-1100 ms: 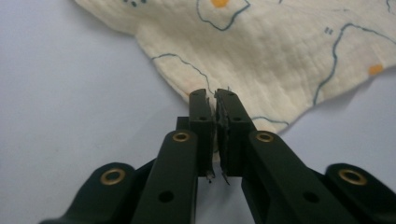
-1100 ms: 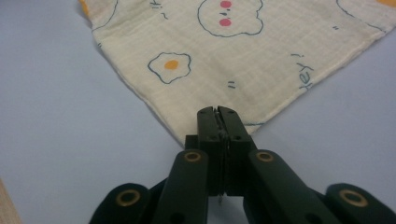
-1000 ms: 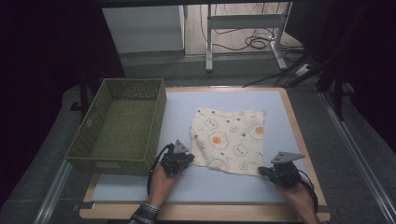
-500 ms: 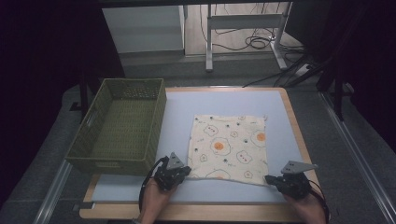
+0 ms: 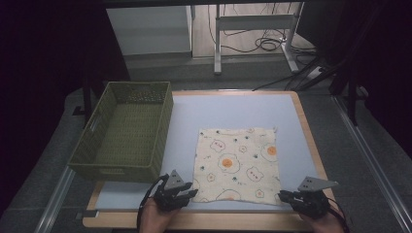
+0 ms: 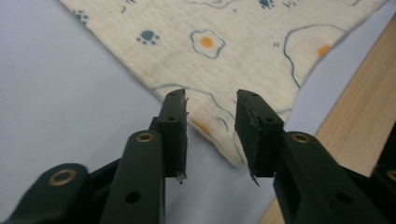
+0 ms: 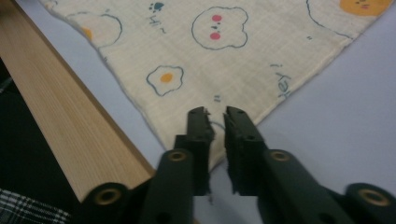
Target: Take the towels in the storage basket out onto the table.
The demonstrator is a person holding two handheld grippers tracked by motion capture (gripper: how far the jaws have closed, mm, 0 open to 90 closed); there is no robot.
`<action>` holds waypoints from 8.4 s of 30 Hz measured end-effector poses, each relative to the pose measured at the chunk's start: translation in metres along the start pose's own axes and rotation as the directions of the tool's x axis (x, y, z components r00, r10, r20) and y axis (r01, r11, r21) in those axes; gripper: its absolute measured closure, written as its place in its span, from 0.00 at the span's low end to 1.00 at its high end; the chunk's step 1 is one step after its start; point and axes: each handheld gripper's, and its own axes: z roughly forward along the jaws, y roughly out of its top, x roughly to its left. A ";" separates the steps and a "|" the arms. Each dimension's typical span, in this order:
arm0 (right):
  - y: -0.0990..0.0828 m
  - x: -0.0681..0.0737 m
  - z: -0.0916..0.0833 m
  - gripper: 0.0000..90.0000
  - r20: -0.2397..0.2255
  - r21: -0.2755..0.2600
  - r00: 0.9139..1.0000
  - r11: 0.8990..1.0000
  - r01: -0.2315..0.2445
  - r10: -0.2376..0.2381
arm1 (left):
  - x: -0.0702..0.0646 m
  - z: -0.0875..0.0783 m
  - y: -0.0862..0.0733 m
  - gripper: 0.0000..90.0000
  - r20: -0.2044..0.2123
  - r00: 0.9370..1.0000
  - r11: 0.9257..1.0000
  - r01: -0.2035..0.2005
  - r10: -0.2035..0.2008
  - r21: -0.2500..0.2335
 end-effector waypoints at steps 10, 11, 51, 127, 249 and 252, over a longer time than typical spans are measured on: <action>0.026 -0.016 0.013 0.56 0.089 0.002 0.996 1.000 0.018 -0.018 | 0.023 0.023 0.028 0.48 -0.035 0.999 1.000 -0.022 0.022 0.007; 0.028 -0.018 0.014 0.52 0.099 0.008 0.995 1.000 0.018 -0.019 | 0.025 0.024 0.031 0.46 -0.040 0.999 1.000 -0.024 0.024 0.002; 0.102 -0.116 0.077 0.75 0.220 -0.031 0.968 0.993 -0.115 0.119 | 0.106 0.089 0.105 0.36 -0.169 0.985 1.000 0.014 -0.010 0.019; 0.081 -0.097 0.041 0.99 0.164 -0.126 0.980 0.987 -0.096 0.116 | 0.069 0.061 0.078 0.97 -0.187 0.982 0.998 -0.045 0.034 -0.052; 0.057 -0.076 0.064 0.99 0.149 -0.012 0.986 0.997 -0.077 0.078 | 0.061 0.063 0.048 0.91 -0.103 0.990 0.996 0.092 -0.094 -0.020; 0.066 -0.081 0.070 0.99 0.175 -0.012 0.983 0.998 -0.059 0.060 | 0.059 0.059 0.047 0.95 -0.103 0.991 0.996 0.081 -0.083 -0.031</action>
